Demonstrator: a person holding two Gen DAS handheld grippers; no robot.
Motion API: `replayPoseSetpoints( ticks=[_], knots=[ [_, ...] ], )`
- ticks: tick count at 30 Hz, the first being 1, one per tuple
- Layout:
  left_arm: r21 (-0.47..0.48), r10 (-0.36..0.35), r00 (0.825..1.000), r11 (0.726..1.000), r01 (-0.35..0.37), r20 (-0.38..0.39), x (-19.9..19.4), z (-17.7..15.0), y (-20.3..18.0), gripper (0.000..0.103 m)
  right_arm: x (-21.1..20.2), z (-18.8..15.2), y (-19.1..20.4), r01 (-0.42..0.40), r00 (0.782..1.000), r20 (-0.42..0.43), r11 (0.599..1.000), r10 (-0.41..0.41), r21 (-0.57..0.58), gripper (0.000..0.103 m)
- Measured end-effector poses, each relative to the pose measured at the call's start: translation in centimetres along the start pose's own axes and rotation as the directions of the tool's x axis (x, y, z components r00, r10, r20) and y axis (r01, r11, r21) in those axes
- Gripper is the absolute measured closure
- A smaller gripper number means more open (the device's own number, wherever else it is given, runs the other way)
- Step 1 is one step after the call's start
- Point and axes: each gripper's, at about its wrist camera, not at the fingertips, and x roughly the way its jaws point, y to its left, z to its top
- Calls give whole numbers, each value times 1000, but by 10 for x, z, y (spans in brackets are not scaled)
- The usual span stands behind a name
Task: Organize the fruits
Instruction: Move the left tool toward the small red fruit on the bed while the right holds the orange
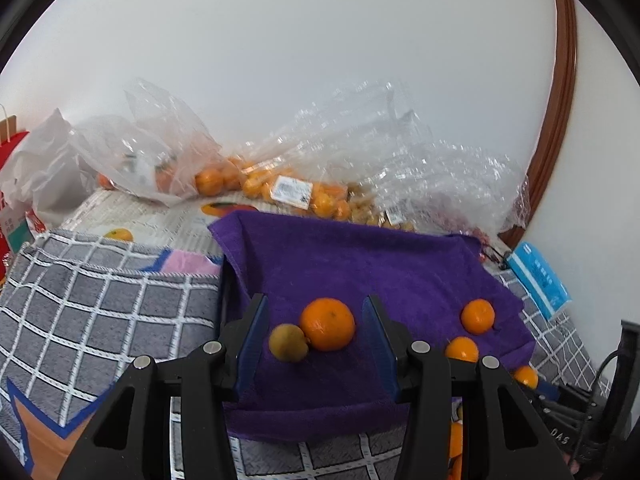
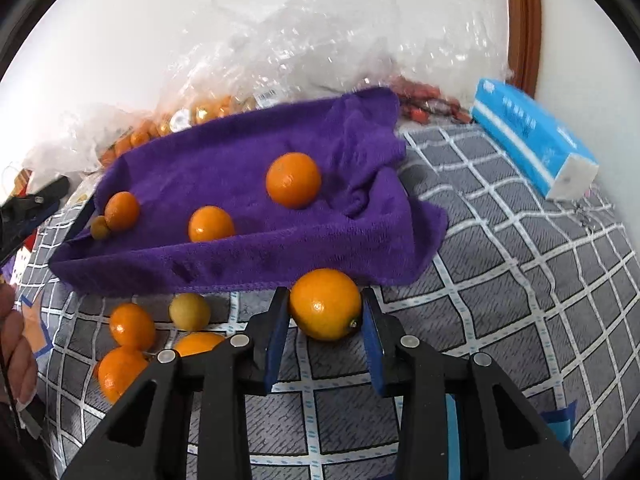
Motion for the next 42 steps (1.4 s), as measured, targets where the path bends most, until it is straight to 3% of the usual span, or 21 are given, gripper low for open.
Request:
replayPoseSetpoints(
  ticks=[5,10,14,17,19,23,27,33,37,42],
  knots=[
    [39,-47,999,998,46,12,-4,-6,-12,57,-5,0,-5,-5,1000,30,1000,5,27,68],
    [119,-98,995,988,99,-18,-1,-15,-29,57,-9,-1,5,32,998,48,999,-30,-26,68],
    [161,-139,990,976,143,-34,-8,-14,-41,57,-16,-2,-3,27,997,74,1000,-27,12,68],
    [145,-186,977,969,199,-101,-16,-13,-47,57,-19,-3,-11,28,996,80,999,-31,43,68],
    [110,-243,960,960,258,-137,-26,-20,-47,57,-20,-4,-14,27,996,79,998,-31,58,68],
    [107,-255,942,953,283,-217,-39,-47,-41,57,-18,-4,-15,35,997,70,997,-39,62,68],
    [83,-288,908,942,326,-304,-39,-75,-36,57,-18,-4,-14,39,996,72,998,-43,57,68],
    [117,-285,891,931,345,-354,-34,-85,-44,58,-16,-4,-16,37,997,65,997,-41,62,68],
    [151,-236,884,936,318,-404,-21,-83,-54,66,-14,-4,-18,34,997,61,997,-38,70,68],
    [104,-276,877,934,341,-393,-13,-80,-50,68,-15,-5,-17,37,997,60,997,-41,73,68]
  ],
)
